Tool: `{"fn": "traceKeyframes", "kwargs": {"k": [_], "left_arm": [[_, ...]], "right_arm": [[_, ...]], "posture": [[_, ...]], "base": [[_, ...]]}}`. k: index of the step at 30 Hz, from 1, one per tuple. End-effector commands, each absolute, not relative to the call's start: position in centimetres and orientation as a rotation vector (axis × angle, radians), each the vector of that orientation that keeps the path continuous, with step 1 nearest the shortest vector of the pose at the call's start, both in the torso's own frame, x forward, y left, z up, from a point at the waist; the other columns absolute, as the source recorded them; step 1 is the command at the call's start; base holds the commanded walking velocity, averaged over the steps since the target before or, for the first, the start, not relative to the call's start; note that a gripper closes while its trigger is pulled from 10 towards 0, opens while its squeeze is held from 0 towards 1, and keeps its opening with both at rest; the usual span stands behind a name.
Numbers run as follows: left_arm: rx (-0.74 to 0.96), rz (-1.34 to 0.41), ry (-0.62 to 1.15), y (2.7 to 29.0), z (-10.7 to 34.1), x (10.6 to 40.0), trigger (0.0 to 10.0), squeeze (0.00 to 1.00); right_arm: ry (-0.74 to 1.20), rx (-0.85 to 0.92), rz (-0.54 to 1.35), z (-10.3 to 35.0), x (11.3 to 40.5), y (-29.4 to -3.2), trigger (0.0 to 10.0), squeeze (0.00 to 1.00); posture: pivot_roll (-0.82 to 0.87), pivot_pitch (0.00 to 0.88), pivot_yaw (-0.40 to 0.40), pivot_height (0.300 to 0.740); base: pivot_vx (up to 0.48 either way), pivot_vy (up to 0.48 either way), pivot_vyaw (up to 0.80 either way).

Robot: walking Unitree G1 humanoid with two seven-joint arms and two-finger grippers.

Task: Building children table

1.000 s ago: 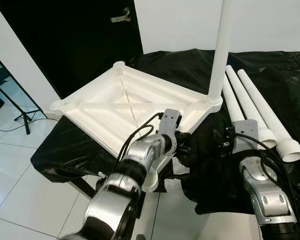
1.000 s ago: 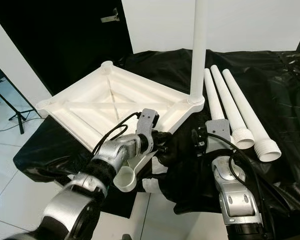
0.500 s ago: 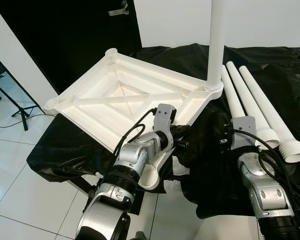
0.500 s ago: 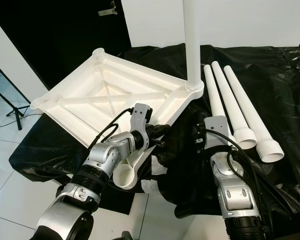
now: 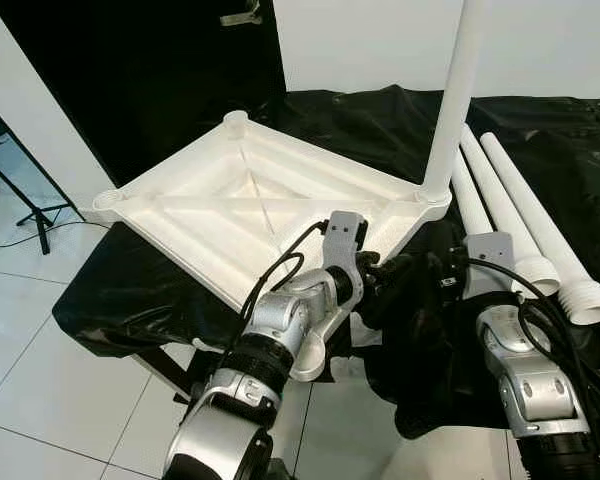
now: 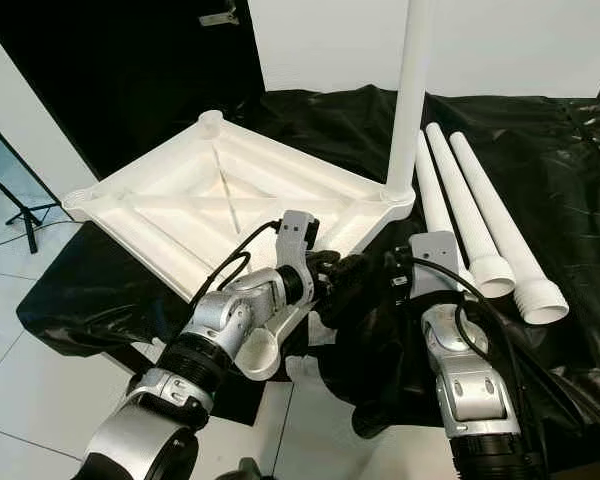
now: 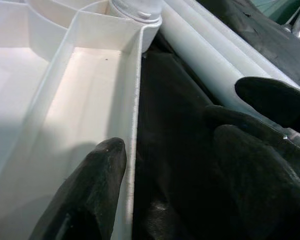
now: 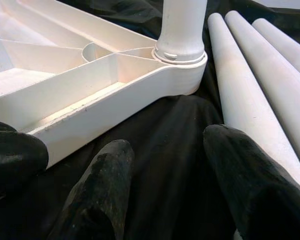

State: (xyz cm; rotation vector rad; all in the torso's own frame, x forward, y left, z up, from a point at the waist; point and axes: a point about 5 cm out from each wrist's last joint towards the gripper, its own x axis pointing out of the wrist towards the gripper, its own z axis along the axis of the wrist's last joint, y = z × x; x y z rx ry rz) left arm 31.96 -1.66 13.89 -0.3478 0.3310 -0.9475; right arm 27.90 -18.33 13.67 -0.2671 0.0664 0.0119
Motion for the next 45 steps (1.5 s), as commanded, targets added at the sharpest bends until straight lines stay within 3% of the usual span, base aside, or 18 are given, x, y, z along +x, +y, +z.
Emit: {"fn": "traceKeyframes", "kwargs": {"k": [1, 2, 7, 10, 13, 15, 17, 18, 20, 26, 30, 32, 36, 40, 45], "left_arm": [[-0.433, -1.238, 0.296, -3.3, 14.4, 30.2, 10.0, 1.0], [-0.458, -1.237, 0.263, -3.3, 15.0, 30.3, 10.0, 0.0], [-0.504, -1.36, 0.131, -1.5, 17.6, 30.1, 10.0, 0.0], [-0.431, -1.452, 0.111, 0.2, 17.5, 29.6, 10.0, 0.0], [-0.297, -1.411, 0.16, 2.1, 16.2, 30.2, 10.0, 0.0], [-0.297, -1.411, 0.16, 2.1, 16.2, 30.2, 10.0, 0.0], [-0.138, -1.244, 0.259, 3.2, 14.2, 32.0, 10.0, 0.0], [-0.138, -1.244, 0.259, 3.2, 14.2, 32.0, 10.0, 0.0], [0.018, -1.023, 0.385, 4.6, 12.0, 33.7, 10.0, 0.0], [0.181, -0.894, 0.472, 5.9, 10.3, 34.2, 10.0, 0.0], [0.215, -0.953, 0.545, 5.5, 9.4, 33.3, 10.0, 0.0], [0.116, -1.097, 0.58, 3.4, 9.4, 31.6, 10.0, 0.0], [-0.009, -1.173, 0.573, 1.2, 10.2, 30.8, 10.0, 0.0], [-0.197, -1.166, 0.523, -1.9, 11.8, 31.1, 10.0, 0.0], [-0.256, -1.129, 0.473, -2.8, 12.8, 31.8, 10.0, 0.0]], "right_arm": [[0.076, -0.264, 0.016, 13.5, 27.7, -18.0, 10.0, 0.0], [0.076, -0.262, 0.016, 13.5, 27.8, -17.9, 10.0, 0.0], [0.077, -0.257, 0.02, 13.4, 27.8, -17.7, 10.0, 0.0], [0.081, -0.257, 0.023, 13.2, 27.9, -17.6, 10.0, 0.0], [0.082, -0.257, 0.027, 13.2, 28.0, -17.5, 10.0, 0.0], [0.082, -0.257, 0.027, 13.2, 28.0, -17.5, 10.0, 0.0], [0.081, -0.257, 0.03, 13.2, 28.1, -17.5, 10.0, 0.0], [0.081, -0.257, 0.03, 13.2, 28.1, -17.5, 10.0, 0.0], [0.08, -0.258, 0.031, 13.2, 28.2, -17.5, 10.0, 0.0], [0.077, -0.261, 0.036, 13.4, 28.3, -17.4, 10.0, 0.0], [0.077, -0.265, 0.042, 13.4, 28.4, -17.3, 10.0, 0.0], [0.078, -0.271, 0.048, 13.4, 28.6, -17.3, 10.0, 0.0], [0.078, -0.275, 0.049, 13.4, 28.9, -17.3, 10.0, 0.0], [0.083, -0.28, 0.052, 13.3, 29.1, -17.4, 10.0, 0.0], [0.095, -0.282, 0.063, 13.1, 29.0, -17.2, 10.0, 0.0]], "posture": [[0.08, 0.0, 0.078, 0.74], [0.08, 0.0, 0.078, 0.74], [0.09, 0.0, 0.078, 0.74], [0.1, 0.0, 0.078, 0.74], [0.1, 0.0, 0.077, 0.74], [0.1, 0.0, 0.077, 0.74], [0.1, 0.0, 0.075, 0.74], [0.1, 0.0, 0.075, 0.74], [0.11, 0.0, 0.073, 0.74], [0.1, 0.0, 0.068, 0.74], [0.1, 0.0, 0.068, 0.74], [0.1, 0.0, 0.068, 0.74], [0.1, 0.0, 0.069, 0.74], [0.1, 0.0, 0.071, 0.74], [0.1, 0.0, 0.078, 0.74]], "base": [[0.0, 0.0, 0.0], [0.0, 0.0, 0.0], [0.0, 0.0, 0.0], [0.0, 0.0, 0.0], [0.0, 0.0, 0.0], [0.0, 0.0, 0.0], [0.0, 0.0, 0.0], [0.0, 0.0, 0.0], [0.0, 0.0, 0.0], [0.0, 0.0, 0.0], [0.0, 0.0, 0.0], [0.0, 0.0, 0.0], [0.0, 0.0, 0.0], [0.0, 0.0, 0.0], [0.0, 0.0, 0.0]]}}
